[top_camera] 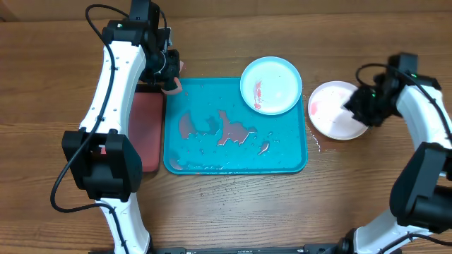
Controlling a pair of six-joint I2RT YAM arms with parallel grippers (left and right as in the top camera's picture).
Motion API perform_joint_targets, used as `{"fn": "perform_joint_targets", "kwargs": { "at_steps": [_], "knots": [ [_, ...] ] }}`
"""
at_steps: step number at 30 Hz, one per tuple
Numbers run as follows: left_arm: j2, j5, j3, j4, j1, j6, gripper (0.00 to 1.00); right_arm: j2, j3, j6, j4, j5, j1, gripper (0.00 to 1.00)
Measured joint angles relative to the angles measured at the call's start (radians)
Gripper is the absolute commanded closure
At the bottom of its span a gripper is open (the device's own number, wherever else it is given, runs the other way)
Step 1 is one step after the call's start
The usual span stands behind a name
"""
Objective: Clean dirty plates on tray and stack at the side
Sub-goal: 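Lower the white plate onto the yellow plate and release it, then pull the light-blue plate to tray center and grip its rim with right gripper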
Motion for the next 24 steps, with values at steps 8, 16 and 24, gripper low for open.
{"fn": "perform_joint_targets", "kwargs": {
  "at_steps": [8,16,24],
  "knots": [
    [0.000,0.000,0.000,0.000,-0.010,0.000,0.96,0.000,0.022,0.217,0.169,0.016,0.278,0.73],
    [0.000,0.000,0.000,0.000,-0.010,0.000,0.96,0.034,0.001,0.367,0.198,0.182,0.408,0.74],
    [0.000,0.000,0.000,0.000,-0.010,0.000,0.96,0.115,0.000,0.393,0.198,0.239,0.417,0.75]
  ]
}}
